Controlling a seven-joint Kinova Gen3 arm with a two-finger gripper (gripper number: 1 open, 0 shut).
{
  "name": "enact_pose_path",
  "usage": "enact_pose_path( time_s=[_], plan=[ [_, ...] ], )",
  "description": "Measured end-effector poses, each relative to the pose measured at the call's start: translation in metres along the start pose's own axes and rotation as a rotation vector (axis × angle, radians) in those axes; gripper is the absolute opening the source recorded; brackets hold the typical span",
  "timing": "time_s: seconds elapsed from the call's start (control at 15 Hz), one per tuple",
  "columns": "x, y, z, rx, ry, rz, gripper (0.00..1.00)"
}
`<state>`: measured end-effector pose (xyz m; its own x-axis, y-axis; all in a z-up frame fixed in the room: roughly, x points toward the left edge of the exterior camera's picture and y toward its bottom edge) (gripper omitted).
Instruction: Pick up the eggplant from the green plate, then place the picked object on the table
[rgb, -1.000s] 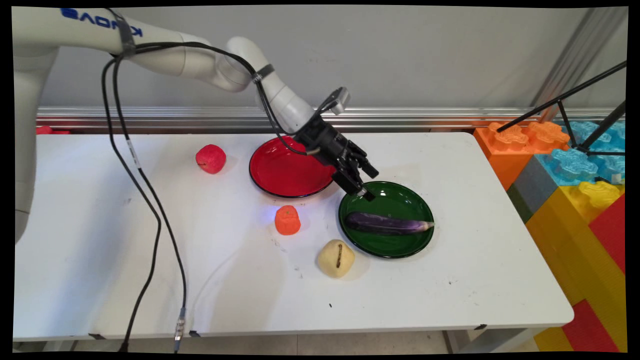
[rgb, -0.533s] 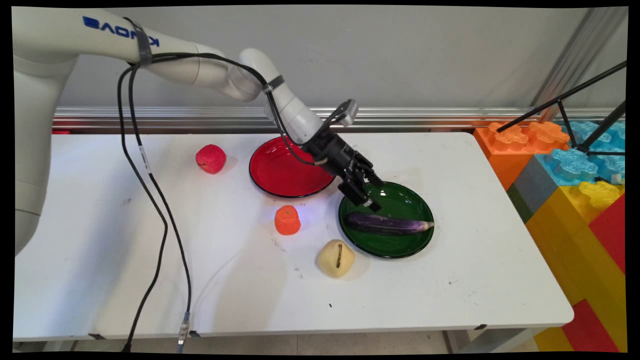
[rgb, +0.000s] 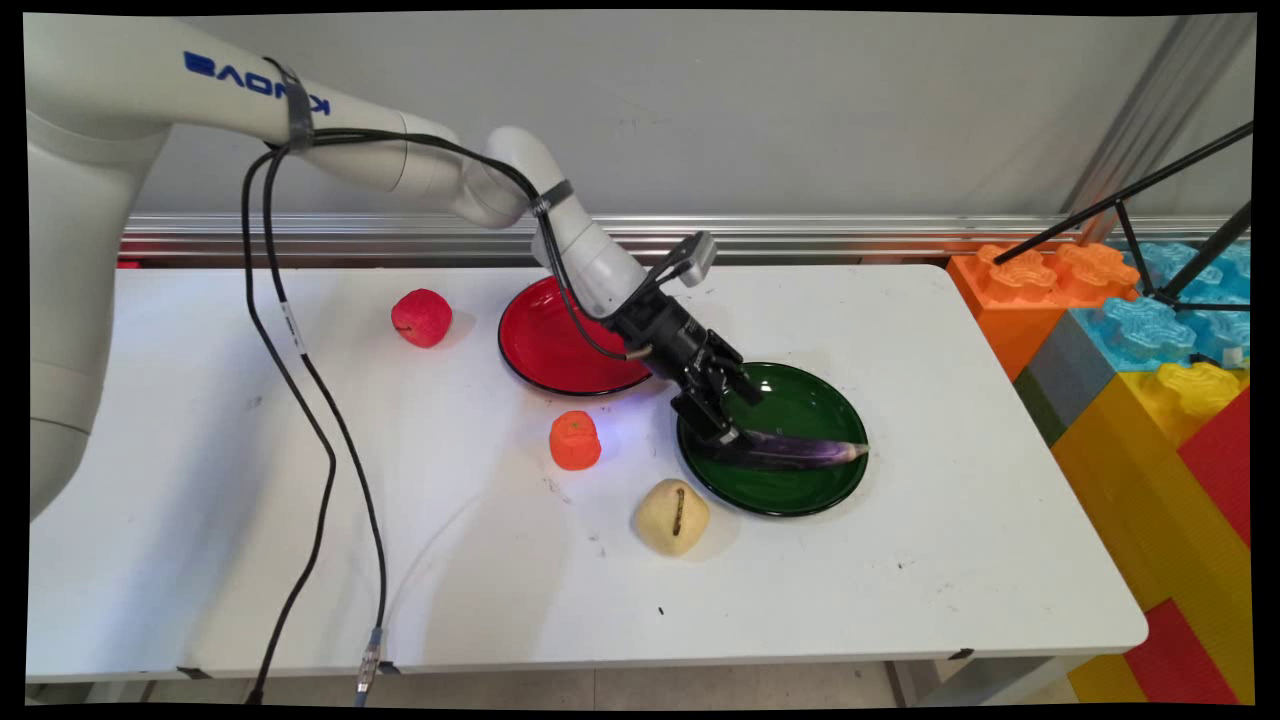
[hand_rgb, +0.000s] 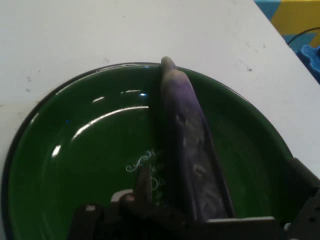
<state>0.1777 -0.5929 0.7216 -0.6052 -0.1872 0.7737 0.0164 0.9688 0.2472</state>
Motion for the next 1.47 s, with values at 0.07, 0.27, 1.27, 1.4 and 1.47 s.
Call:
enact_pose_path(
  time_s=[0.07,0.27,1.27,1.4,1.47],
  plan=[
    [-0.003,0.000,0.002,-0.002,-0.003,0.002,1.00],
    [-0.007,0.001,0.007,-0.006,-0.007,0.007,1.00],
    [-0.030,-0.006,0.016,0.002,-0.006,0.040,0.00],
    [-0.031,-0.006,0.014,0.007,-0.003,0.042,0.00],
    [-0.032,-0.006,0.013,0.009,-0.001,0.043,0.00]
  ],
)
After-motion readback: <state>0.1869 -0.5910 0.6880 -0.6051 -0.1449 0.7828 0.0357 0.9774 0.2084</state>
